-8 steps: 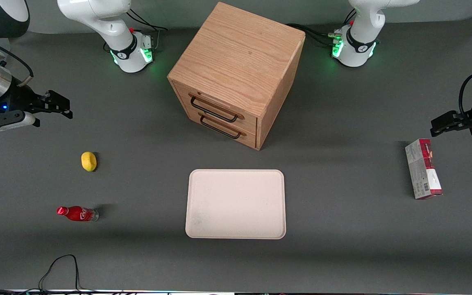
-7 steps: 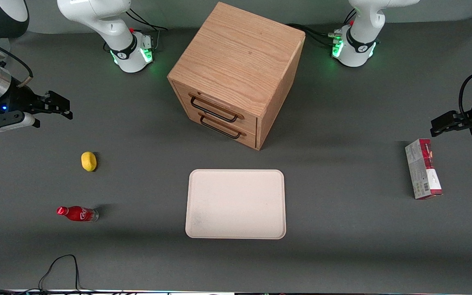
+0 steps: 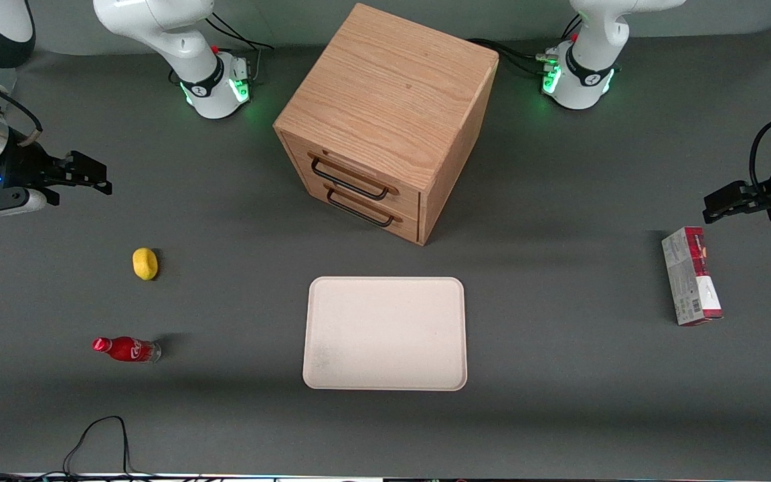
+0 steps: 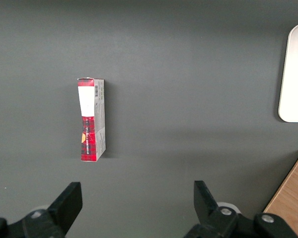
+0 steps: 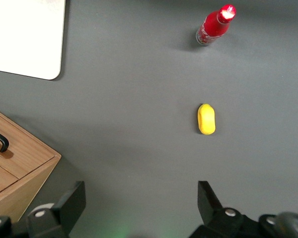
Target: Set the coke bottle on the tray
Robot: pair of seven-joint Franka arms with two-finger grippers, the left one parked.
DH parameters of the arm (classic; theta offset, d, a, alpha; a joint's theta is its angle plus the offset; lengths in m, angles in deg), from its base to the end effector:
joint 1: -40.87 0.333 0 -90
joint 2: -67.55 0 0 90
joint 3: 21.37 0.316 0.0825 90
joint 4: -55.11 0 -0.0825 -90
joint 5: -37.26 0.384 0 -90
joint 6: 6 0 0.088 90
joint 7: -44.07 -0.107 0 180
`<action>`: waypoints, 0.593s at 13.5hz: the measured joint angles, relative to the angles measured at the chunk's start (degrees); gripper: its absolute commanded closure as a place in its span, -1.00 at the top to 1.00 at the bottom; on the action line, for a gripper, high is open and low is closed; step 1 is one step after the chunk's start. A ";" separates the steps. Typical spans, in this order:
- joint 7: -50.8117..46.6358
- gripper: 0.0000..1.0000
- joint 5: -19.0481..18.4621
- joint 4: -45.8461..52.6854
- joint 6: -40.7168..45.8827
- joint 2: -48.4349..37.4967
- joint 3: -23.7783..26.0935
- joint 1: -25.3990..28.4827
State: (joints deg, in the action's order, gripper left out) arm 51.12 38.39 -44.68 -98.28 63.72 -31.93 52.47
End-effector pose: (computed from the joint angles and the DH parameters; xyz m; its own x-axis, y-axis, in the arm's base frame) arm 0.5329 0.0089 0.5830 0.9881 0.1410 -0.0609 0.1388 -0.9895 -0.0396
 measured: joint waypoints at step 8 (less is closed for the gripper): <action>-0.13 1.00 -0.07 1.18 1.46 0.15 -0.05 0.00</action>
State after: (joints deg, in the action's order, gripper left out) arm 50.99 38.32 -43.50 -96.82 63.87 -31.98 52.48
